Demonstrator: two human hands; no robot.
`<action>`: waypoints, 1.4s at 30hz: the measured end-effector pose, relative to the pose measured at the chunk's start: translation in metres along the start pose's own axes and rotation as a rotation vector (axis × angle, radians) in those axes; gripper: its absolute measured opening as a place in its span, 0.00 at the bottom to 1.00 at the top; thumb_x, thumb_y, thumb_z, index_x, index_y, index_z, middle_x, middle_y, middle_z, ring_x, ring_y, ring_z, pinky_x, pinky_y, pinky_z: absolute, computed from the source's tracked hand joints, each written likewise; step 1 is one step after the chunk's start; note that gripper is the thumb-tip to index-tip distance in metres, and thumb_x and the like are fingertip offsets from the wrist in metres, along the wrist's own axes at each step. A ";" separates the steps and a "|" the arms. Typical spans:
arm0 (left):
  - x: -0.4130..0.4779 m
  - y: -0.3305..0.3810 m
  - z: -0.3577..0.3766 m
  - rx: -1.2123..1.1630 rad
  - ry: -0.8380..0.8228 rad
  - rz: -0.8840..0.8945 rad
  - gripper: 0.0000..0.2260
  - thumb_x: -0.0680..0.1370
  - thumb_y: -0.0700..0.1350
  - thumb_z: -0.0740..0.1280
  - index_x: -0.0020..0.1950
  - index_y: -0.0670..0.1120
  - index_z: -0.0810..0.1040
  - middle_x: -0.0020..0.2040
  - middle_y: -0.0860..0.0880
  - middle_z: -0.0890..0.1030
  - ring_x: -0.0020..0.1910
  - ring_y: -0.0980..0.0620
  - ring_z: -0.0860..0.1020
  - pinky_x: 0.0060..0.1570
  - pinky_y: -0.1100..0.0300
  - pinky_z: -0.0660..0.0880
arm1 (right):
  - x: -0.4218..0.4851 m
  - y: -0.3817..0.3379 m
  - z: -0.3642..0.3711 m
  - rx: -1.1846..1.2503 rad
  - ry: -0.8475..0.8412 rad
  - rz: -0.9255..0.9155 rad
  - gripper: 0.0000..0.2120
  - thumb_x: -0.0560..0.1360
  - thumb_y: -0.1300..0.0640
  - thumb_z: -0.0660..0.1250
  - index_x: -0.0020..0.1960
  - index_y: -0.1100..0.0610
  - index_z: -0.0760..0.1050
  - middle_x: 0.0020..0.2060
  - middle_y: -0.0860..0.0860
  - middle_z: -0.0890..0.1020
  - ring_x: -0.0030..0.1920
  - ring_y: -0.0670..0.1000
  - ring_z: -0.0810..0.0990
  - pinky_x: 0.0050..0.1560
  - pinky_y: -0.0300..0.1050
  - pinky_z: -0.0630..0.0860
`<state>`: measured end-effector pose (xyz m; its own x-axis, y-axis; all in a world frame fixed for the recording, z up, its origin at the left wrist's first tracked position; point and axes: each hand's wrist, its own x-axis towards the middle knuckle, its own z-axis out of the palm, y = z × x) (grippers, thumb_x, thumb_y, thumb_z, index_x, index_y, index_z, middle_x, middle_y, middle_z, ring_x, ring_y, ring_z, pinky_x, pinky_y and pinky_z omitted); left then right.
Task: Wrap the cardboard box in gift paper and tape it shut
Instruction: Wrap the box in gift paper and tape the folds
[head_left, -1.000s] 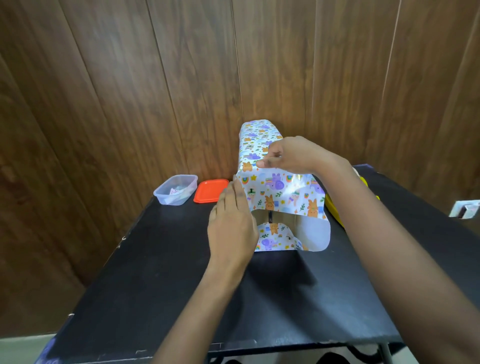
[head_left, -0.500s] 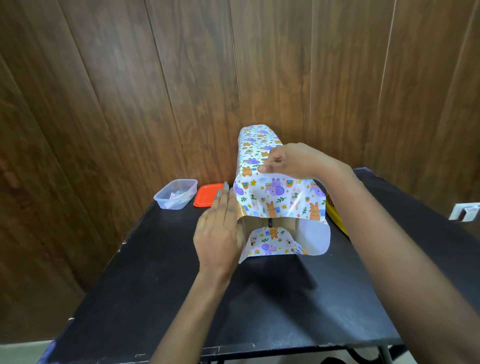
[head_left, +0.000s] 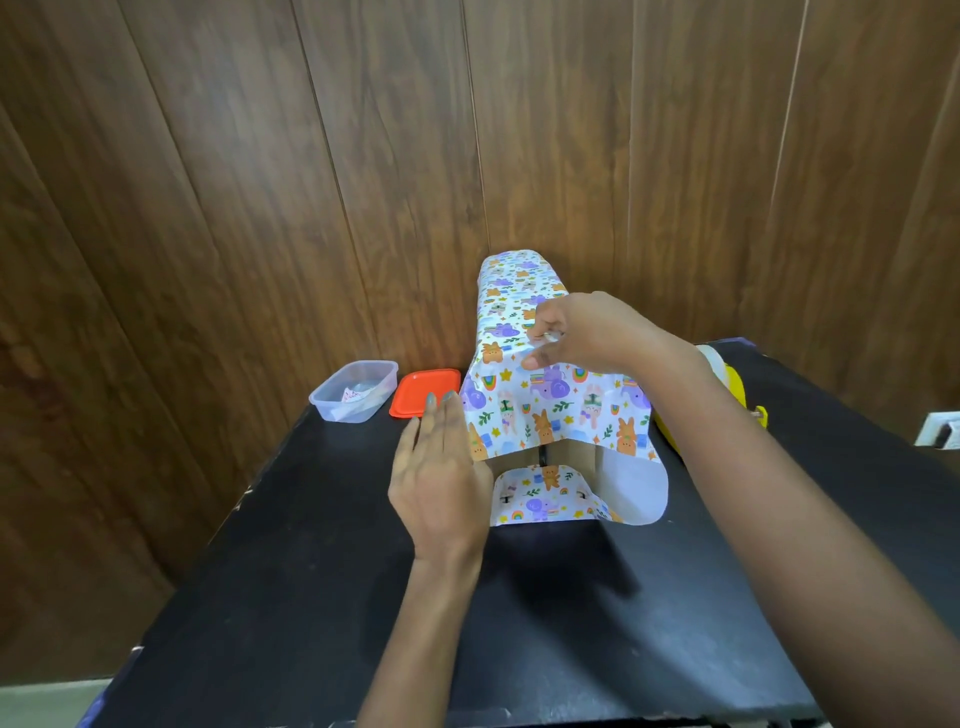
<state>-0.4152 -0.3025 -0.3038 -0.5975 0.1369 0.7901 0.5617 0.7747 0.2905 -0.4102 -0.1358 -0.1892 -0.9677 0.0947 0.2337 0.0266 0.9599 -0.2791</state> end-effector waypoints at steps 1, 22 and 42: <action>-0.001 -0.002 0.000 0.028 0.003 0.016 0.28 0.51 0.30 0.77 0.51 0.38 0.83 0.48 0.43 0.84 0.48 0.47 0.83 0.43 0.54 0.81 | 0.000 0.001 0.000 0.001 0.006 0.002 0.20 0.73 0.45 0.69 0.61 0.53 0.74 0.56 0.52 0.79 0.52 0.51 0.76 0.48 0.46 0.72; 0.105 -0.010 -0.015 -0.252 -0.629 0.119 0.17 0.80 0.44 0.62 0.70 0.46 0.70 0.71 0.49 0.68 0.73 0.57 0.60 0.66 0.64 0.58 | -0.004 0.001 -0.013 0.074 -0.064 -0.001 0.23 0.77 0.45 0.62 0.52 0.67 0.75 0.42 0.58 0.76 0.41 0.52 0.71 0.35 0.42 0.63; 0.018 0.003 -0.051 -0.053 -0.622 0.136 0.43 0.74 0.52 0.68 0.77 0.51 0.40 0.77 0.57 0.44 0.76 0.54 0.40 0.74 0.54 0.49 | -0.031 -0.011 -0.002 0.127 0.004 -0.099 0.30 0.75 0.48 0.67 0.74 0.47 0.60 0.74 0.48 0.62 0.75 0.50 0.57 0.68 0.44 0.58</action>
<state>-0.3948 -0.3291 -0.2613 -0.7303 0.5770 0.3656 0.6740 0.6958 0.2481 -0.3799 -0.1484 -0.1913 -0.9630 0.0021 0.2694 -0.1014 0.9236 -0.3697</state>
